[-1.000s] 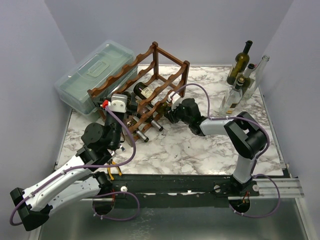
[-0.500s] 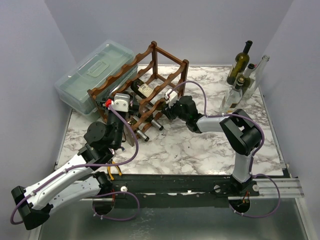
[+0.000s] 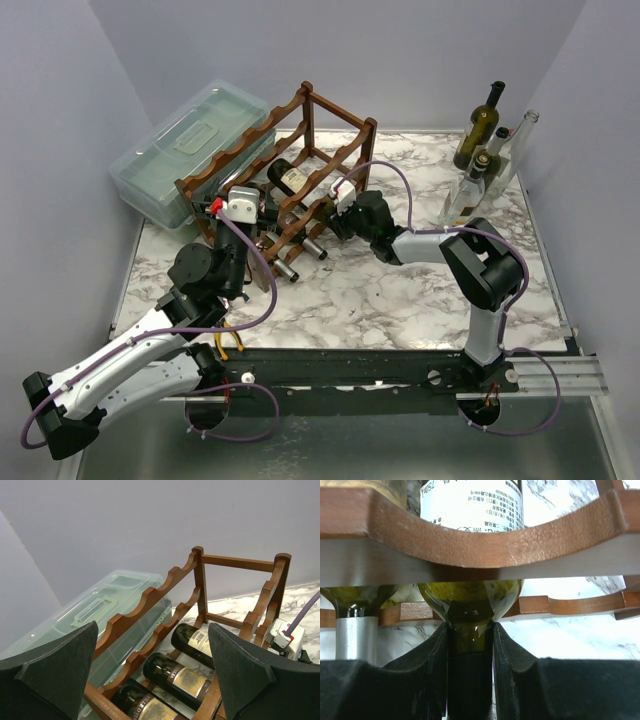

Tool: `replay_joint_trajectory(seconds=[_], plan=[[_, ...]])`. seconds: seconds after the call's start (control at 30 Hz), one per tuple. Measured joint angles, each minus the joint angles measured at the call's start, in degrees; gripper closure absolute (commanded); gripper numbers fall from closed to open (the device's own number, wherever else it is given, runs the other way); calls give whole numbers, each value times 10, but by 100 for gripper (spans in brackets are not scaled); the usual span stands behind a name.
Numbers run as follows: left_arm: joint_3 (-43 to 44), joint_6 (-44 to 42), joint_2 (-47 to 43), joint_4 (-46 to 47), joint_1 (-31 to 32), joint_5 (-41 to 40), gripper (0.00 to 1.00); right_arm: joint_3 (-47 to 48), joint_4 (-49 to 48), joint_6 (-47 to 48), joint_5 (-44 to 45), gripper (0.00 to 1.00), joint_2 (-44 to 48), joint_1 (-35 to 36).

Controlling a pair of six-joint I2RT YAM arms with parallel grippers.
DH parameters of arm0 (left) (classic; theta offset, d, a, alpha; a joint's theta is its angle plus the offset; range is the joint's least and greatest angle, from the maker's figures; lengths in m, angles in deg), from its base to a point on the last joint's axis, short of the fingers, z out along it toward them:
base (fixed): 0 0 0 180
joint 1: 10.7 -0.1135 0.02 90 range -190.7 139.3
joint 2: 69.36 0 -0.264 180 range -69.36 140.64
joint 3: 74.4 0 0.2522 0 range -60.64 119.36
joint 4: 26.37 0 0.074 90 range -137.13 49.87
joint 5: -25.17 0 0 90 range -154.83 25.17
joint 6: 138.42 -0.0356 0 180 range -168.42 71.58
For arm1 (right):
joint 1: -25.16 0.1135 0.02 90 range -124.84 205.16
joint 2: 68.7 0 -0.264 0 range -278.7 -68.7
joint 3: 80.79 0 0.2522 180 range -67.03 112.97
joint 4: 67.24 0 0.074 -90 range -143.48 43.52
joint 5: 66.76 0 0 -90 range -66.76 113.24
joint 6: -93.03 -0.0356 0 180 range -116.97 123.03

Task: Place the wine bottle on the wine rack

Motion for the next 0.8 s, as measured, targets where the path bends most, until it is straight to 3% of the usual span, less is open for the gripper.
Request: replay_joint_trajectory(seconds=[0.53, 0.57, 0.63, 0.7, 0.73, 0.8], plan=[[-1, 0, 3, 0, 0, 0, 8, 38, 47, -7, 6, 98, -12, 0], [-1, 0, 3, 0, 0, 0, 8, 43, 49, -7, 6, 91, -15, 0], [-1, 0, 3, 0, 0, 0, 8, 51, 48, -8, 6, 59, -23, 0], [-1, 0, 3, 0, 0, 0, 8, 57, 47, -11, 6, 36, -33, 0], [-1, 0, 3, 0, 0, 0, 8, 59, 39, -14, 6, 28, -38, 0], [-1, 2, 3, 0, 0, 0, 8, 60, 14, -21, 9, 24, -42, 0]])
